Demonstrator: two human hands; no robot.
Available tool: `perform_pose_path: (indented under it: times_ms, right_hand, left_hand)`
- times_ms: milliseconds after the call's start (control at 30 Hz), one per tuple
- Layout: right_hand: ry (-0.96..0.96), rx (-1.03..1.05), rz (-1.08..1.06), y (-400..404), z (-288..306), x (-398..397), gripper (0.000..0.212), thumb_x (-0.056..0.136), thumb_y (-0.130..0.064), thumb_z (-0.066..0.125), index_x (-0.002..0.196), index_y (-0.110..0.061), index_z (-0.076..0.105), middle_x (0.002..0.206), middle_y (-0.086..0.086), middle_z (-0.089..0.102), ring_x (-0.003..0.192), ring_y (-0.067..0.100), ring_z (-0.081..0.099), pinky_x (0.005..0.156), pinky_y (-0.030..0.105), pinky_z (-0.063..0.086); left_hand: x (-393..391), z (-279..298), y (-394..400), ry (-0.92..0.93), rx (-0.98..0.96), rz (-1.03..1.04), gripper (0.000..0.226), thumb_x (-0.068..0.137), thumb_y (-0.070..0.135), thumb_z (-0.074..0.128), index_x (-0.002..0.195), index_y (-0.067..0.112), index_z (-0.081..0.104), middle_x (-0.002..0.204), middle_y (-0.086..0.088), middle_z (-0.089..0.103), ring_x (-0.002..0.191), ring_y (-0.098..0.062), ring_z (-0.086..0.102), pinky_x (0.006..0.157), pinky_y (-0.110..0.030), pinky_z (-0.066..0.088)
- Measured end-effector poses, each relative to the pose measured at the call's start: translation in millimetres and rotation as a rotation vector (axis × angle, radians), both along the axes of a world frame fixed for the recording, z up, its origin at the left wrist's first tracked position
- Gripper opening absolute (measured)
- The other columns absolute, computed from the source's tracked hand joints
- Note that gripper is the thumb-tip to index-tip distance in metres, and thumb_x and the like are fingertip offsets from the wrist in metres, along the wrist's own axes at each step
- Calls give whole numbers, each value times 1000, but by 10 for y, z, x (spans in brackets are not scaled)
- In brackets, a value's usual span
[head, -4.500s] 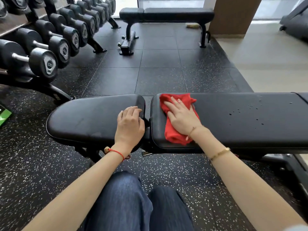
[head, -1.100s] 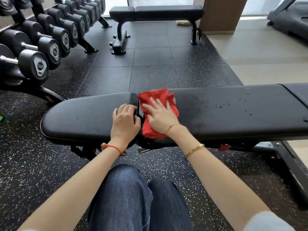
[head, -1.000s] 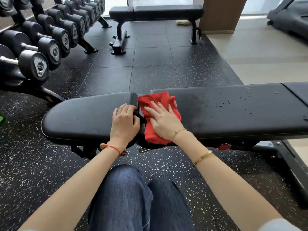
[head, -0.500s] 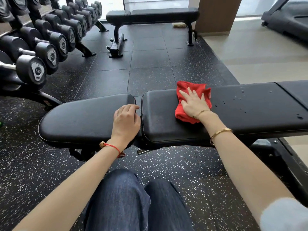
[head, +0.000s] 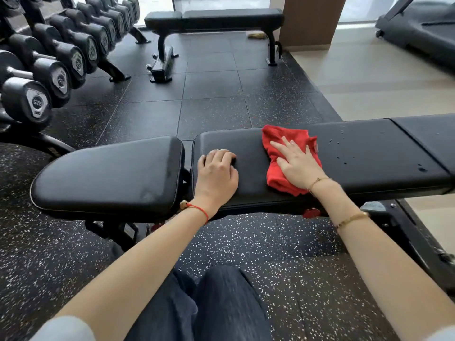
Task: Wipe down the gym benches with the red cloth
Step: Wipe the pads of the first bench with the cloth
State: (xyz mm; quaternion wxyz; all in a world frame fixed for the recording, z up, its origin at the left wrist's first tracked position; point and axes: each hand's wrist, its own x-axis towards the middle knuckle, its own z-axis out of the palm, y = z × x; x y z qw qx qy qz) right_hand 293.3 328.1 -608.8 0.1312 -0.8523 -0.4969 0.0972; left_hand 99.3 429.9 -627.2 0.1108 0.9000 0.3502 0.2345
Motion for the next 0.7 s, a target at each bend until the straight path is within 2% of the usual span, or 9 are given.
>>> perform_pose_path:
  times_ms: [100, 233, 467, 567, 700]
  right_hand:
    - [-3, -49, -49, 268, 46, 165, 51, 101, -29, 31, 151, -33, 20, 163, 2, 4, 150, 21, 4, 119, 48, -5]
    - [-14, -64, 22, 493, 58, 38, 52, 101, -30, 31, 151, -35, 18, 163, 2, 2, 150, 21, 3, 119, 47, -5]
    - [-51, 61, 137, -154, -53, -294, 53, 100, -25, 38, 150, -33, 25, 162, 1, 12, 150, 18, 8, 121, 44, -2]
    - [-32, 65, 66, -380, -50, -153, 52, 100, -24, 38, 150, -33, 26, 162, 0, 12, 150, 17, 8, 120, 44, -2]
    - [5, -21, -113, -101, 60, 103, 51, 101, -26, 33, 151, -31, 23, 162, 2, 6, 150, 19, 5, 120, 46, -4]
  left_hand:
    - [5, -3, 3, -25, 4, 11, 28, 85, 15, 51, 111, 18, 62, 121, 3, 62, 122, -21, 50, 109, -45, 32]
    - [1, -13, 17, -58, 8, 4, 29, 83, 13, 53, 108, 19, 64, 119, 4, 63, 120, -20, 52, 106, -43, 34]
    - [-29, -27, 27, -93, 4, -7, 30, 82, 13, 53, 108, 19, 65, 120, 3, 64, 120, -21, 53, 105, -42, 34]
    - [-43, -31, 23, -71, 6, -19, 30, 84, 13, 53, 111, 20, 64, 122, 3, 62, 123, -21, 51, 108, -44, 34]
    - [-35, -24, 6, -28, 7, -14, 32, 85, 14, 51, 115, 17, 62, 128, 2, 60, 128, -22, 48, 111, -47, 31]
